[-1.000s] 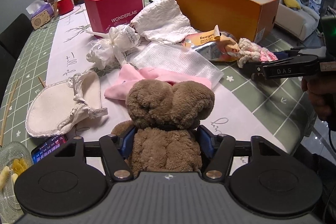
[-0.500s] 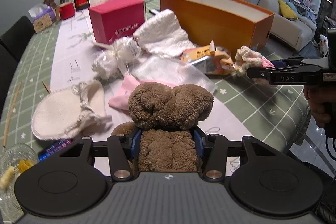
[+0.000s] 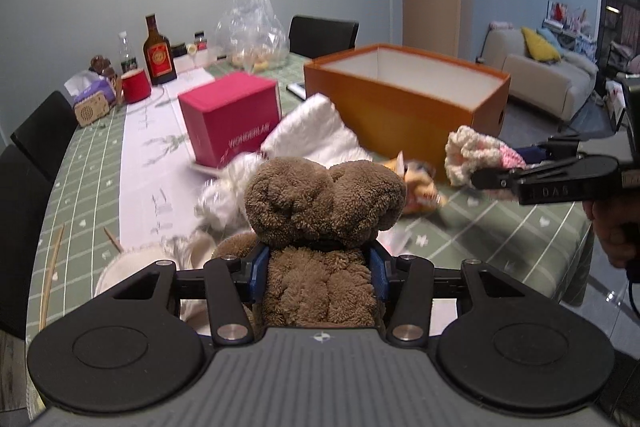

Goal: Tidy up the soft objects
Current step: 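Carry the teddy bear and crocheted pouch over the orange shoebox with both tools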

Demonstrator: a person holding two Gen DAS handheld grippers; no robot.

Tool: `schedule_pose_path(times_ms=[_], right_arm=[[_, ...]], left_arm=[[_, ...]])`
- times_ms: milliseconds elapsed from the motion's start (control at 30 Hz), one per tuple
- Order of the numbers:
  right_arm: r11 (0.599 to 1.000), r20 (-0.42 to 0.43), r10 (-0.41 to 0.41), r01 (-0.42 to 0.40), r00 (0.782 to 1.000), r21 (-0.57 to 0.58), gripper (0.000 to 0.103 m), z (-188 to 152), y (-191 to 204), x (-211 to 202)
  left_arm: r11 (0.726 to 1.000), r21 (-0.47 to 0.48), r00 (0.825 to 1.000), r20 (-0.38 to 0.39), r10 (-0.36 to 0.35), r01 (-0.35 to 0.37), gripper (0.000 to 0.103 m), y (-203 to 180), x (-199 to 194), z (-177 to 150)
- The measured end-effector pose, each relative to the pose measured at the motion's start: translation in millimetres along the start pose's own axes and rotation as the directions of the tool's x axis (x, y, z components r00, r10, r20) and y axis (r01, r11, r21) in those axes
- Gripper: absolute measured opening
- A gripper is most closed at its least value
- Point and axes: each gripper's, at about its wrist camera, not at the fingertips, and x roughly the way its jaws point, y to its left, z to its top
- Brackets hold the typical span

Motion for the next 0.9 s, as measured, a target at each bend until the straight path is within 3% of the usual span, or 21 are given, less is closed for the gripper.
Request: schedule_pose_path(times_ms=[367,667,900], right_arm=[[0.999,0.09,-0.002,0.006,0.996,-0.039,0.059,32,-5,-22],[0.998,0.153,-0.047,0.053,0.987,-0.036,0.059,74,-36,-23],[0.996,0.135,-0.077,0.084,0.988,-0.043,0.059,93,-59,-17]], left_arm=[[0.999,0.047,0.997,0.076,-0.024,0.021,0.056,-8,0,34],[0.993,0.104,0.982,0.17,-0.081,0.063,0.056,-32,22,85],[0.979,0.171,0.974,0.176,-0.144,0.113,0.056,-58,51,121]])
